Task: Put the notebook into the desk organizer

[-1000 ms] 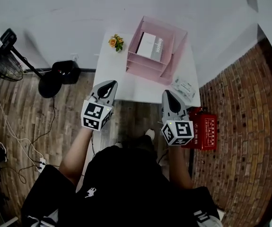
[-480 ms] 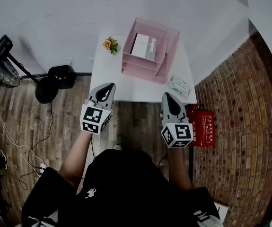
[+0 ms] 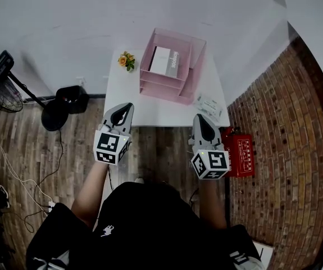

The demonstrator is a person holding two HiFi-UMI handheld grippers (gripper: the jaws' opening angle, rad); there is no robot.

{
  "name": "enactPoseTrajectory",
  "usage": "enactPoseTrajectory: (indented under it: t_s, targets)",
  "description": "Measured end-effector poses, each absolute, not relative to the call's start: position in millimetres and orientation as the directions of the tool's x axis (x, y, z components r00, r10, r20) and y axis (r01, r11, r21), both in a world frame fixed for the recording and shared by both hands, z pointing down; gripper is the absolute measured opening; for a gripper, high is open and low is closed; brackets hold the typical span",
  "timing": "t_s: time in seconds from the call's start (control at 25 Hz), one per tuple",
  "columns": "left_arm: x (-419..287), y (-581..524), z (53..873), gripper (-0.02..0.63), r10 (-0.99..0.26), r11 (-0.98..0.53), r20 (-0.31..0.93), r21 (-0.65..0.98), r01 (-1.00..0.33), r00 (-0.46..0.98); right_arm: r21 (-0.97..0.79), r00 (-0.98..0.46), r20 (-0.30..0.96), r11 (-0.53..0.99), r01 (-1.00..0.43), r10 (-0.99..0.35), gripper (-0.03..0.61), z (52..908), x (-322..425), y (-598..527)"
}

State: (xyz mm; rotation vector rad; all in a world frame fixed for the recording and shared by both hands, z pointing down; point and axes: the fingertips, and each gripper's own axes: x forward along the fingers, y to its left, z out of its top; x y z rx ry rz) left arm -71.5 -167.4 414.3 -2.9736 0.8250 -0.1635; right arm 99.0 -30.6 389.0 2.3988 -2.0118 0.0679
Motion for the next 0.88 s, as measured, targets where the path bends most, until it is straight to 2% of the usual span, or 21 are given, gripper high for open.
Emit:
enactPoseTrajectory:
  t_s: [0.88]
  targets:
    - [-70.8,-173.7,407.2,0.003,-0.508,-0.86,0.075,-0.094,-0.501,0.858,-0.042,0.196,0.031,-0.197,-0.98,-0.98,0.002,390.6,97.4,-32.0]
